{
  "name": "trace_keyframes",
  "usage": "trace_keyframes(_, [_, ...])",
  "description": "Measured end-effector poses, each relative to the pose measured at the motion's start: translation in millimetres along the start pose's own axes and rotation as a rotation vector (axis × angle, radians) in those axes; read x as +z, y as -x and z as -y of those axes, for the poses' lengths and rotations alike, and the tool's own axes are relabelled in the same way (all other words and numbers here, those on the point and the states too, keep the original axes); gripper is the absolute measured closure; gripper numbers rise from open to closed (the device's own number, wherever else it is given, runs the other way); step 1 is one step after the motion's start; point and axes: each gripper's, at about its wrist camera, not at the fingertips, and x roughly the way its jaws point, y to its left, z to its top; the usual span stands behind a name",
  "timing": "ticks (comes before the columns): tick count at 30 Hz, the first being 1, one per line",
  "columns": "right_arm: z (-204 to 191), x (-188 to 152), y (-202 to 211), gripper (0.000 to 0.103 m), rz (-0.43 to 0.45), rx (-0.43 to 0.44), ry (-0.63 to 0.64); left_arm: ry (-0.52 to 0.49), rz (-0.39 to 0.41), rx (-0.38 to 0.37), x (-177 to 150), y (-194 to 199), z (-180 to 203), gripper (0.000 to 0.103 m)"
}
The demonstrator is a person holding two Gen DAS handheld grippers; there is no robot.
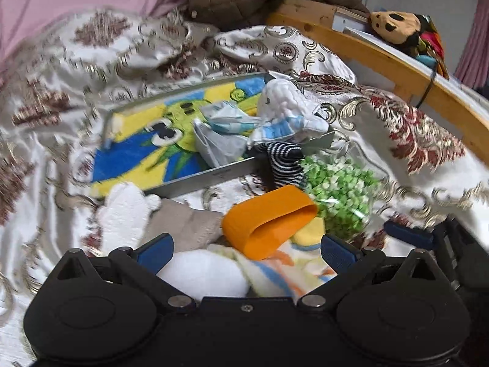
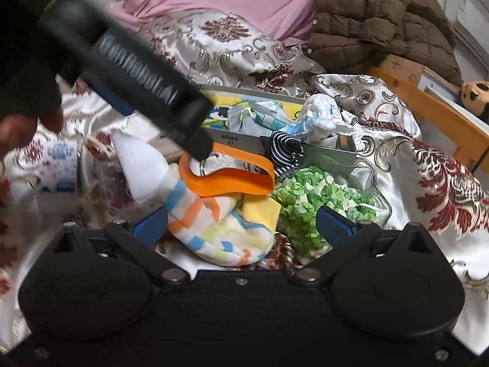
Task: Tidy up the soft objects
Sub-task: 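Grasp the orange cup with the left tool while the right tool grasps the striped towel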
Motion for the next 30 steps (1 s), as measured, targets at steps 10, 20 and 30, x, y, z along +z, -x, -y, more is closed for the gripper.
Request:
trace_keyframes(10, [11.6, -5.9, -18.5, 0.024, -0.063, 0.091, -0.02, 0.3, -0.118, -0.073, 19.0, -34.5, -20.3, 0.007])
trace_keyframes(20, [-8.7, -9.0, -33.9, 0.05, -0.089, 0.116, 0.06, 0.476, -0.182, -0.102, 24.8, -53.2, -34.3, 0.025])
trace_keyframes(30, [-10.7, -8.7, -46.3, 0.078, -0.128, 0.145, 0.037, 0.508, -0.202, -0.063, 25.3, -65.2, -37.7, 0.052])
